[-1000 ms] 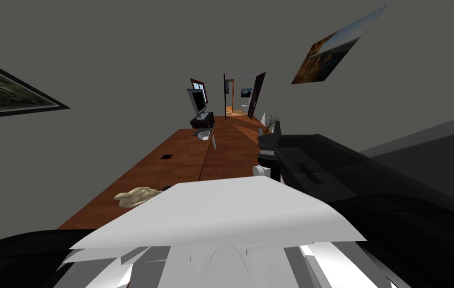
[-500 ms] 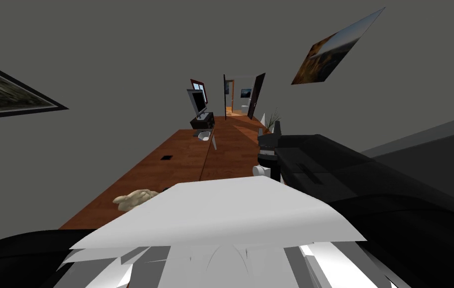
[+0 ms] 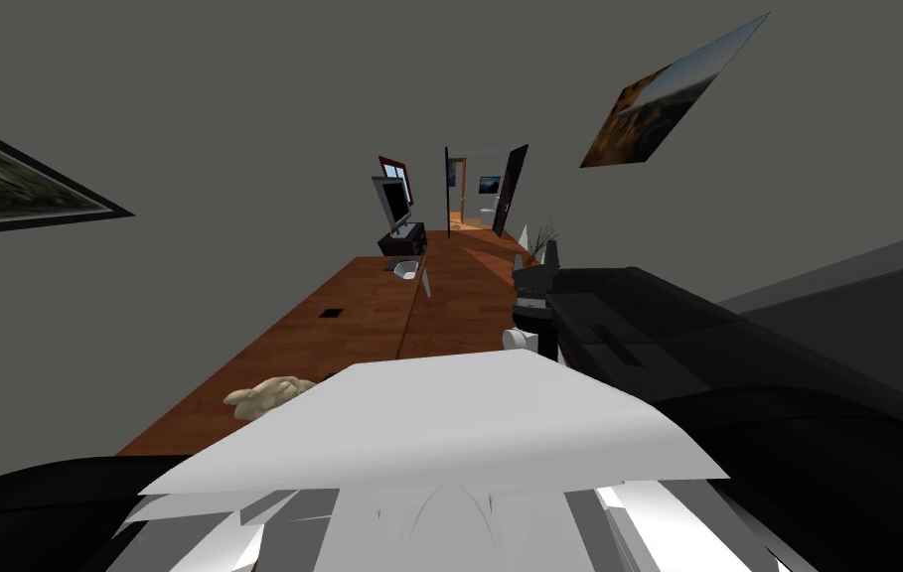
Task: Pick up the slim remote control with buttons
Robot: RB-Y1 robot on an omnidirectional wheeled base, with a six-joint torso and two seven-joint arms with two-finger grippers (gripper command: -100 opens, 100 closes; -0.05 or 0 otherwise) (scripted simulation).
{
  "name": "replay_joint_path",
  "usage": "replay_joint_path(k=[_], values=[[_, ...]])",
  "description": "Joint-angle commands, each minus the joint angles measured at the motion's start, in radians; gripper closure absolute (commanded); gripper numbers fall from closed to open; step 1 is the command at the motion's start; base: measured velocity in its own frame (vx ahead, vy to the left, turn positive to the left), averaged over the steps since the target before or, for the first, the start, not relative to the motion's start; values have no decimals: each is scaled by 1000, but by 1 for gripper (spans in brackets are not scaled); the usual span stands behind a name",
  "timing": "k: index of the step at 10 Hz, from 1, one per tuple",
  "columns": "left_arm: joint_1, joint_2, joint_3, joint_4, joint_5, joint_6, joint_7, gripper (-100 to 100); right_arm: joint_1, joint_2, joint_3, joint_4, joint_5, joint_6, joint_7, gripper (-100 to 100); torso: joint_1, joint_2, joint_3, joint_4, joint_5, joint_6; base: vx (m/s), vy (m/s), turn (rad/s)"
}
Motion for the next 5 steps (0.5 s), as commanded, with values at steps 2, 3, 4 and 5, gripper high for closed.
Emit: replay_joint_path(k=[2,3,4,5], values=[[2,32,3,-16,-1,-14,17,100,0,0,0,0,0,0,0,0,0,0,0,0,0,0,-12,-12,5],[1,50,3,-27,-2,-20,28,100,0,0,0,0,0,0,0,0,-1,1,1,0,-1,0,-43,-43,8],[1,68,2,-38,-3,-25,39,100,0,0,0,0,0,0,0,0,-3,2,1,0,-1,0,-49,-42,10],[-1,59,0,-35,-3,-18,33,100,0,0,0,0,0,0,0,0,-3,3,1,0,-1,0,-22,-16,0]])
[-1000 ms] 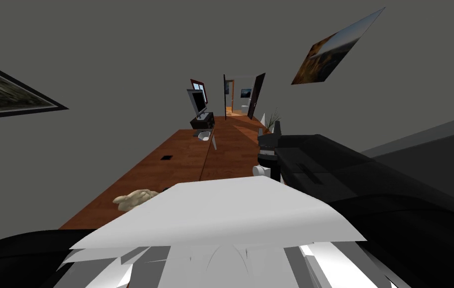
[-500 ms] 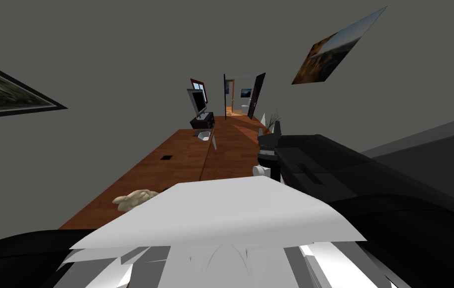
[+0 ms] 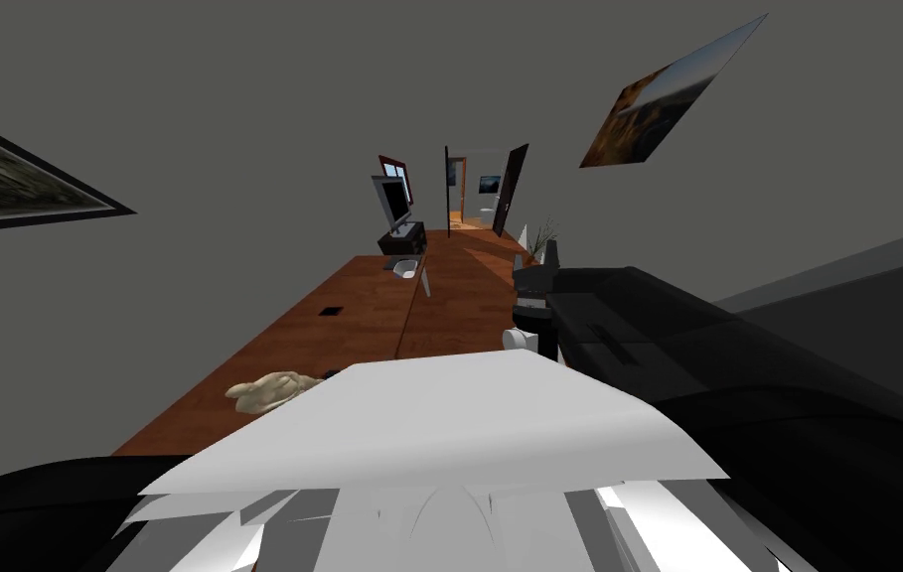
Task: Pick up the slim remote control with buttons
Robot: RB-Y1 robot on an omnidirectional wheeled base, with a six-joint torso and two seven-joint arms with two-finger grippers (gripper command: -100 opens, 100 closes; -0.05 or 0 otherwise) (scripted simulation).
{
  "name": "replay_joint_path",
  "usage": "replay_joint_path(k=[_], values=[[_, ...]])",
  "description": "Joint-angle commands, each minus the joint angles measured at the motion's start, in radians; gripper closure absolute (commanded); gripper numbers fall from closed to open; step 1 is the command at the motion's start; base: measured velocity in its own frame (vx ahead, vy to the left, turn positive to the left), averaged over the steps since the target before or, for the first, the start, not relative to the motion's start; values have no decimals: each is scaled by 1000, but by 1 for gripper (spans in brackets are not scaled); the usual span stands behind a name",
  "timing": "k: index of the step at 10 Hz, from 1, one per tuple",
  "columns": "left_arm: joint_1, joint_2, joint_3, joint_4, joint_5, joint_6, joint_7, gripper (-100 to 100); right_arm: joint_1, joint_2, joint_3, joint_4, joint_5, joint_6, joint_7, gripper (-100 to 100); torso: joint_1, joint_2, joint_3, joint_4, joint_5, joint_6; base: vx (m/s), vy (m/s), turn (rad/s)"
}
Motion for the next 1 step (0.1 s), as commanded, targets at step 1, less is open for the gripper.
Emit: replay_joint_path(k=[1], values=[[0,0,0,0,0,0,0,0,0,0,0,0,0,0,0,0,0,0,0,0,0,0,0,0,0]])
